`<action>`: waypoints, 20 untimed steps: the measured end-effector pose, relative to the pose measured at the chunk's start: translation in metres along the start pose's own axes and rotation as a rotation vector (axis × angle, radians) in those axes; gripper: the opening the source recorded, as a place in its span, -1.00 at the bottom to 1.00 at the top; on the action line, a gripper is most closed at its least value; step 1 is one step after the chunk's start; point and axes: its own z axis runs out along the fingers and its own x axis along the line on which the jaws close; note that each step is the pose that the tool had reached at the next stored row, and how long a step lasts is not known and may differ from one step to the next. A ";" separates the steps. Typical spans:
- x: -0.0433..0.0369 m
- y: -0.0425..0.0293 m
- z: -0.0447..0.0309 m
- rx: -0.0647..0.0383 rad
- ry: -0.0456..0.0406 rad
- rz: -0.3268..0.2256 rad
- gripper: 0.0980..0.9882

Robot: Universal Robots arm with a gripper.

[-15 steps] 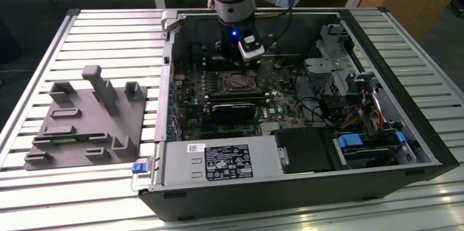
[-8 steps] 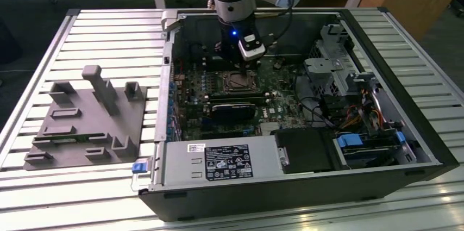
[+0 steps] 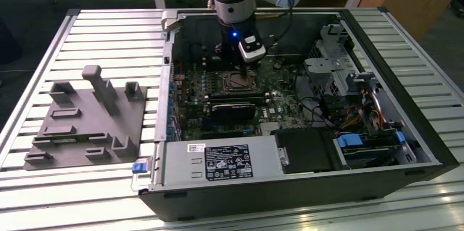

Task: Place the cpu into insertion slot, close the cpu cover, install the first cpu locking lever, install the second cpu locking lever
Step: 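Install the first cpu locking lever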

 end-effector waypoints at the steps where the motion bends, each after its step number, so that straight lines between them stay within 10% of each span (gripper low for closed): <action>1: -0.0002 -0.0007 0.0001 0.000 0.0000 0.000 -0.98; 14: -0.0031 -0.0111 0.0005 0.000 0.0001 0.000 -0.98; 20: -0.0050 -0.0149 0.0011 0.010 0.0400 0.000 -0.98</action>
